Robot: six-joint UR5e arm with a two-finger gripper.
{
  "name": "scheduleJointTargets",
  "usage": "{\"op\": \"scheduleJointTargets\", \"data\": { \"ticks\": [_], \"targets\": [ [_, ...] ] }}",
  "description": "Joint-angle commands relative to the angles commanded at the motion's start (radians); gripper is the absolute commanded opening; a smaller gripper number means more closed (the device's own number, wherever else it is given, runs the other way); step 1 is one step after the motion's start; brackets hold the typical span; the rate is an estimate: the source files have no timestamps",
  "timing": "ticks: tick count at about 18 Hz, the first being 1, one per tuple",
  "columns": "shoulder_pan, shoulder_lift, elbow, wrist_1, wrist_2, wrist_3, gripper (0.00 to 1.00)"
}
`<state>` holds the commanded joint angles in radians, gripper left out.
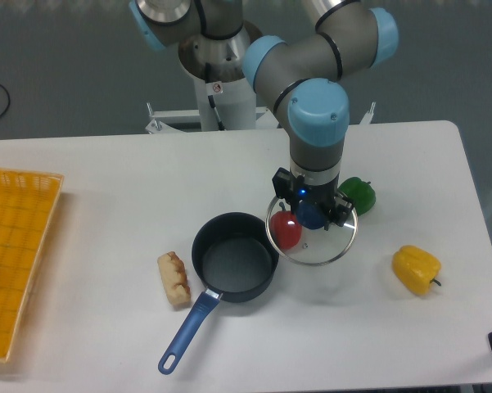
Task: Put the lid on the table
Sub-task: 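Carry the glass lid with the gripper away from the saucepan, past the red pepper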
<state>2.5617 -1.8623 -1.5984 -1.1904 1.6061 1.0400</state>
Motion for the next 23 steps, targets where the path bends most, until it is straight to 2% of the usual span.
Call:
{"op": "scheduleJointTargets", "data": {
  "ticks": [4, 14, 17, 20, 23],
  "targets": [
    [0.015, 0.000, -0.009, 0.008, -0.002, 0.005, 0.56],
    [0.087, -0.044, 0.035, 0.015, -0.020, 0.058, 0.56],
    [0.089, -0.048, 0.040, 0.021, -0.021, 0.058, 0.56],
    [0.087, -0.070, 0.046, 0.052, -0.021, 0.057, 0.56],
    [0.087, -0.090, 0.067, 0.055, -0.021, 0.054, 0.56]
  ]
}}
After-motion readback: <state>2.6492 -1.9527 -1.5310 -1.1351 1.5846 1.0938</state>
